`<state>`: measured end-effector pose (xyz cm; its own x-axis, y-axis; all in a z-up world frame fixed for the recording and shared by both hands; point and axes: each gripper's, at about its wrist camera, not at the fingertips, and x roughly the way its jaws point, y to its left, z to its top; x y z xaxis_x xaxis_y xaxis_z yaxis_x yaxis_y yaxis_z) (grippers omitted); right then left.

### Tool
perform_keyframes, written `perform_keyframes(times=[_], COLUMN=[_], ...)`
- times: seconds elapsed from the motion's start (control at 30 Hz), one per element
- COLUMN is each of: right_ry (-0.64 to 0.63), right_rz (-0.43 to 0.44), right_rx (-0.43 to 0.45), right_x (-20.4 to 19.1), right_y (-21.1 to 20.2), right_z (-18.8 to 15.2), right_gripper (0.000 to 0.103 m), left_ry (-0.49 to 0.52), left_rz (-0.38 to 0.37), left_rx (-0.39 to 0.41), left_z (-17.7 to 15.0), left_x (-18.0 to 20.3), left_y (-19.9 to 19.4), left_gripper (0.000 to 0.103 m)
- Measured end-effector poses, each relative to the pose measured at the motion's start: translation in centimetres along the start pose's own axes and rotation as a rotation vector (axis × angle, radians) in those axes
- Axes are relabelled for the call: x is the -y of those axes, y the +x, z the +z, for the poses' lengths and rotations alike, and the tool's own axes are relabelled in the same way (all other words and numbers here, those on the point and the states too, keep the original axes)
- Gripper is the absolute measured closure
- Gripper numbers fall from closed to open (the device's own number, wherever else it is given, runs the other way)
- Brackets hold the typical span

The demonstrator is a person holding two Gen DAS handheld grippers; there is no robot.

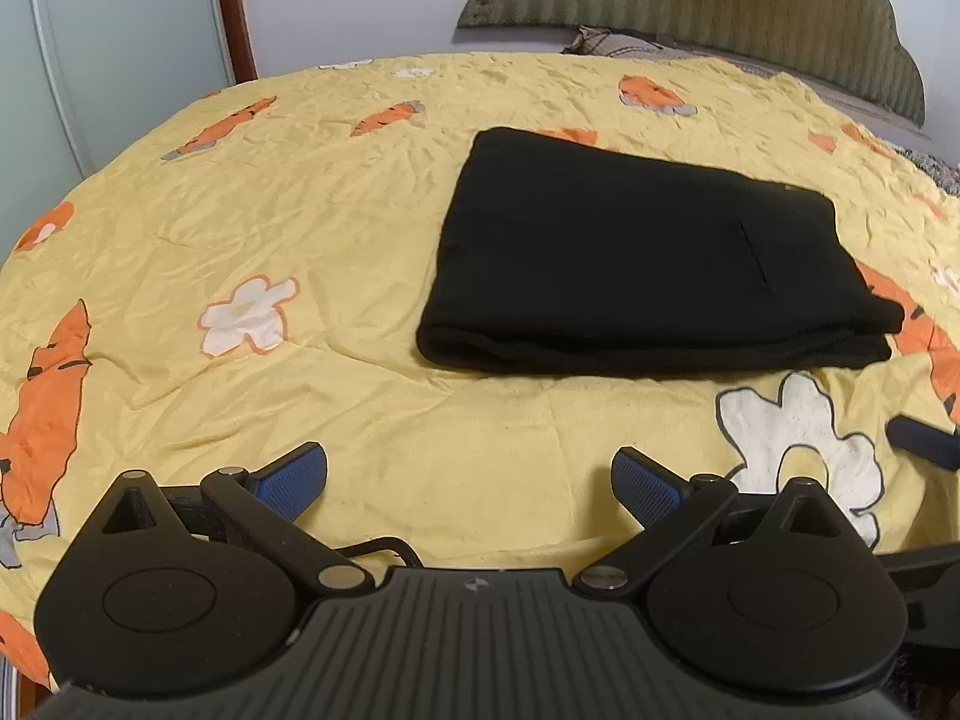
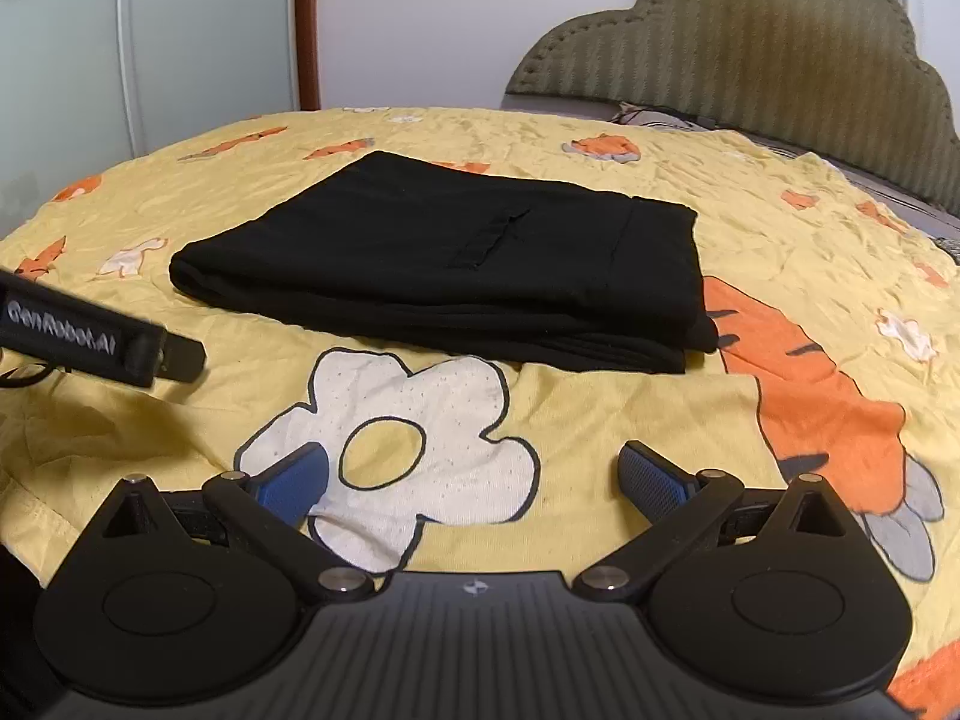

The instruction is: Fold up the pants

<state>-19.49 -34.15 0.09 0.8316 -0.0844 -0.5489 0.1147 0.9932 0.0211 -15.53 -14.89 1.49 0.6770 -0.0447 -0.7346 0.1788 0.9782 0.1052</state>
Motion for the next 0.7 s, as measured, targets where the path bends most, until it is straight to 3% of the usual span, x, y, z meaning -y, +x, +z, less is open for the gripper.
perform_keyframes(times=[0.13,0.4,0.7], right_ry=[-0.015,-0.025,-0.017], right_rz=[0.002,0.05,0.048], right_rx=[0.014,0.133,0.138], right_x=[-0.3,0.4,0.4], right_y=[0.1,-0.1,-0.2], right_z=[-0.1,-1.8,-1.8], right_gripper=[0.0,0.0,0.0], left_ry=[0.012,0.019,0.015], left_rz=[0.0,0.019,0.025], left_rx=[-0.005,0.002,0.002], left_z=[-0.1,-0.4,-0.4], left_x=[0.5,1.1,1.0], left_y=[0.4,0.5,0.6], left_gripper=[0.0,0.0,0.0])
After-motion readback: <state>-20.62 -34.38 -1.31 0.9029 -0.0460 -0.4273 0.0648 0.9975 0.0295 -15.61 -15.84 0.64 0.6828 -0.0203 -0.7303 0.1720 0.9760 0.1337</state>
